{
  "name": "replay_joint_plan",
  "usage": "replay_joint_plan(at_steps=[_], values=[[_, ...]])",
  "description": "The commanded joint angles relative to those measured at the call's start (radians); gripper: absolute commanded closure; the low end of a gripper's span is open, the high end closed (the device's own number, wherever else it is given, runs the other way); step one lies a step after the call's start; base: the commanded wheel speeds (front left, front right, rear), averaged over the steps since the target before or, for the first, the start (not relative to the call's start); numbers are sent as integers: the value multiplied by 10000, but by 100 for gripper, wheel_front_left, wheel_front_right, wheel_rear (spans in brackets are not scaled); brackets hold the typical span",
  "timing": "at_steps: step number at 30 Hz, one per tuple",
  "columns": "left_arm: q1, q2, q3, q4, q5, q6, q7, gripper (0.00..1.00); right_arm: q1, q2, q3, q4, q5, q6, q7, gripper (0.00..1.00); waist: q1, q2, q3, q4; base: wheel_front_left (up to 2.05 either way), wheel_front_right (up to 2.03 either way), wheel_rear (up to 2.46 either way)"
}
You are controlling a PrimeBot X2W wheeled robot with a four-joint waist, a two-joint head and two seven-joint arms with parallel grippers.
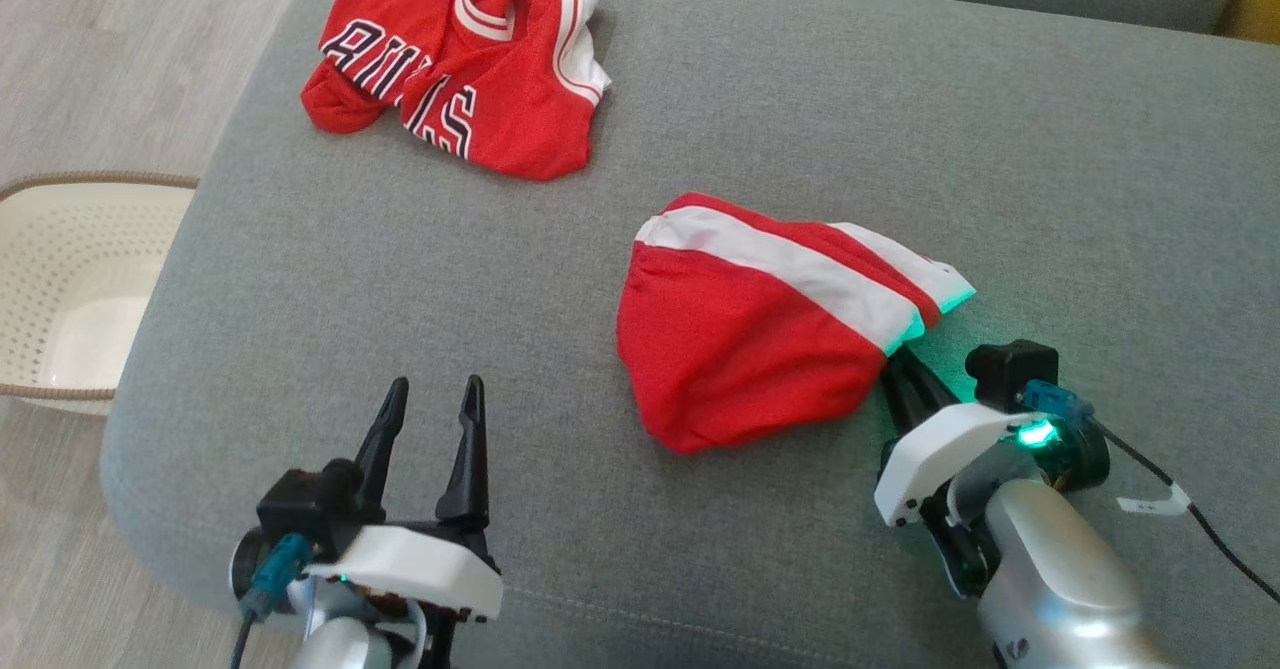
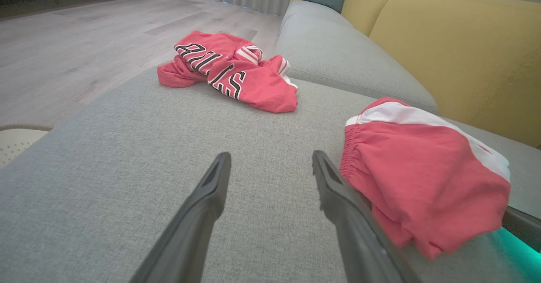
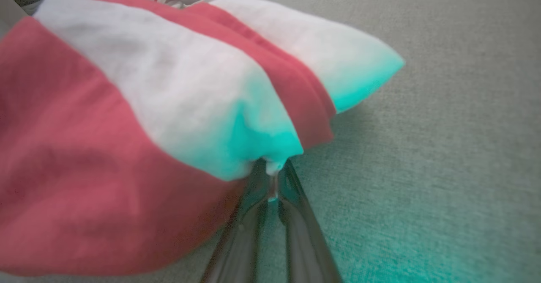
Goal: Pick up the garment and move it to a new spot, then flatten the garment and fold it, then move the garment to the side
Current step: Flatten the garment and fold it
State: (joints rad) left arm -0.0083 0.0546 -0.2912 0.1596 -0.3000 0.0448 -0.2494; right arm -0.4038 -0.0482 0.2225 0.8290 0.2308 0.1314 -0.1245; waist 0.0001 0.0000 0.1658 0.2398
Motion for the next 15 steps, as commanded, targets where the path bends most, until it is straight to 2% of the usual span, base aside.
replay_joint_plan(at_steps=[1,8,15], values=[[-453,-42,251,-361,-44,69,-124,0,-369,-20,316,-50,129,-7,-201,100,-1,0,-11,-35,0,0,0],[-296,-42,299,-310,16,67,-124,0,-320,-20,-16,-102,-38,-7,-978,100,-1,0,-331,-394,0,0,0],[-36,-43,290,-306,42,45,-124,0,492,-20,-1369,-1242,-1212,-7,-1274,100,-1,0,-784,-1073,0,0,0]])
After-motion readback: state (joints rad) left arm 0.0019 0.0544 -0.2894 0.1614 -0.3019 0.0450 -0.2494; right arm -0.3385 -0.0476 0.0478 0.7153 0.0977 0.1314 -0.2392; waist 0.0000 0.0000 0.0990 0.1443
